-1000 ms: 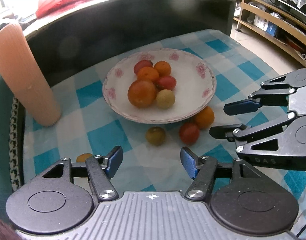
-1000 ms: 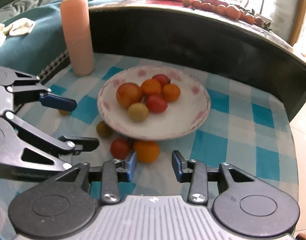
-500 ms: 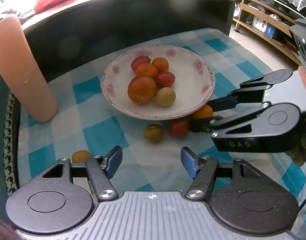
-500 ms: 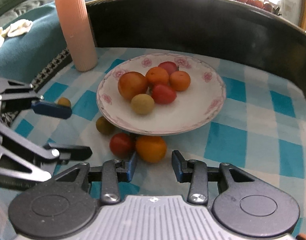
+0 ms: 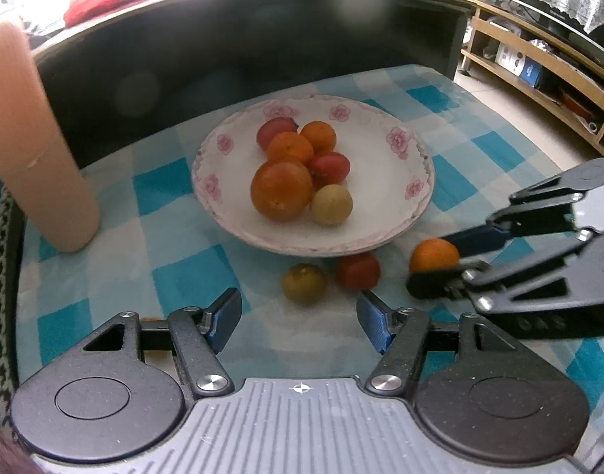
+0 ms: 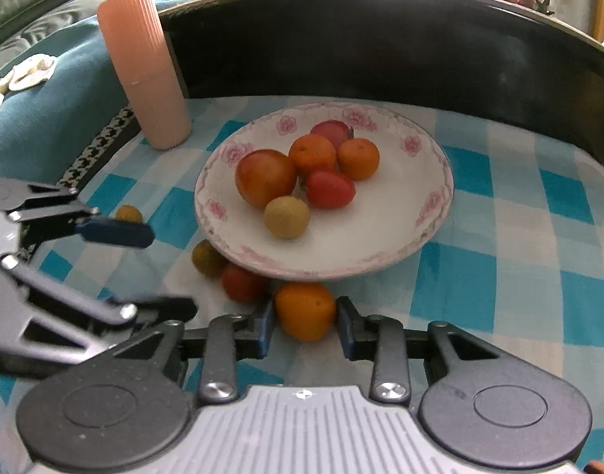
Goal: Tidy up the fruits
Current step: 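Grasp a mandarin with the right tool while the left tool grasps a brownish fruit, then carry both held fruits over the white plate, then open both tools to drop the fruits into the plate, then move the right tool to a red cherry tomato while the left tool approaches a brownish fruit, then close the right tool on the cherry tomato while the left tool grasps the brownish fruit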
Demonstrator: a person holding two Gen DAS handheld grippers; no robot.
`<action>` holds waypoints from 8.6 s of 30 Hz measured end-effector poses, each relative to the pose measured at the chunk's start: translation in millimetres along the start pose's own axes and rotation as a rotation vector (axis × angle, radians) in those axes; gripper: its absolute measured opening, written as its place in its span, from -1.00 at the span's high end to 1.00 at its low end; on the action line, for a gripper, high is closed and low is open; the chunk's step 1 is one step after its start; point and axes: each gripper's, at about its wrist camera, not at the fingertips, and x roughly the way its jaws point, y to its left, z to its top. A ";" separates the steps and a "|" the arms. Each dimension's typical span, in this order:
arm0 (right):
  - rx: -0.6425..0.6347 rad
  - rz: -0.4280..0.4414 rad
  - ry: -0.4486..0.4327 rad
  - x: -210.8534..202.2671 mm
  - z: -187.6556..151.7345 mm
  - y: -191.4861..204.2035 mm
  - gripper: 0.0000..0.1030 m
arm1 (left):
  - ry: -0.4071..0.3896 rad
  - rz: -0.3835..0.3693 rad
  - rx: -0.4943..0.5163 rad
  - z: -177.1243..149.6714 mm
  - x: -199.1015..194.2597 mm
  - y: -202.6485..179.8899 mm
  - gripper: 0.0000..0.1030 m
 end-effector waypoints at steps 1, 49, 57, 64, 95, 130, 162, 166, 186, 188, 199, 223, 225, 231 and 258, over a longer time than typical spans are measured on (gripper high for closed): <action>0.003 0.002 0.007 -1.5 -1.2 0.2 0.06 | -0.004 -0.002 0.006 0.9 2.4 -1.4 -0.41; 0.072 -0.011 0.013 -1.0 6.5 -12.2 0.05 | 0.009 -0.113 0.020 -3.6 7.2 -14.3 0.25; 0.094 0.006 -0.002 2.3 10.2 -11.5 0.05 | 0.029 -0.109 0.027 -2.9 5.3 -15.0 0.36; 0.079 0.035 -0.043 -6.0 10.1 -5.5 0.06 | 0.042 -0.100 0.042 -4.7 1.4 -15.2 0.37; 0.048 0.087 -0.041 -26.3 0.7 -10.7 0.06 | -0.024 -0.086 -0.014 10.0 -29.4 7.1 0.37; 0.062 -0.052 -0.096 4.2 51.3 -13.1 0.06 | -0.035 0.002 -0.116 54.7 6.8 25.1 0.31; 0.025 -0.070 -0.116 -4.0 49.2 -5.0 0.02 | -0.036 0.039 -0.088 43.9 -9.7 34.8 0.10; 0.024 -0.072 -0.112 -7.2 48.0 -0.2 0.02 | -0.019 0.042 -0.077 35.3 -14.2 38.2 0.07; 0.080 -0.035 -0.025 -13.4 12.3 50.1 0.03 | 0.072 0.050 -0.011 -1.7 -22.1 58.7 -0.12; 0.078 -0.042 -0.007 -9.4 9.3 49.8 0.03 | 0.071 0.056 -0.017 -2.0 -21.8 60.9 -0.13; 0.099 -0.045 0.000 1.1 14.0 43.6 0.03 | 0.082 0.076 0.003 -4.1 -16.4 67.1 -0.20; 0.108 -0.057 0.005 13.2 16.6 45.7 0.02 | 0.098 0.074 -0.088 -3.4 2.2 77.5 0.08; 0.104 -0.059 0.004 12.8 16.6 46.4 0.02 | 0.102 0.079 -0.084 -2.8 3.1 76.8 0.10; 0.092 -0.063 0.000 12.8 16.7 47.3 0.02 | 0.107 0.084 -0.063 -4.5 1.3 73.7 0.22; 0.010 -0.066 0.018 12.7 16.9 57.2 0.14 | 0.119 0.086 -0.011 -1.5 1.8 64.1 0.36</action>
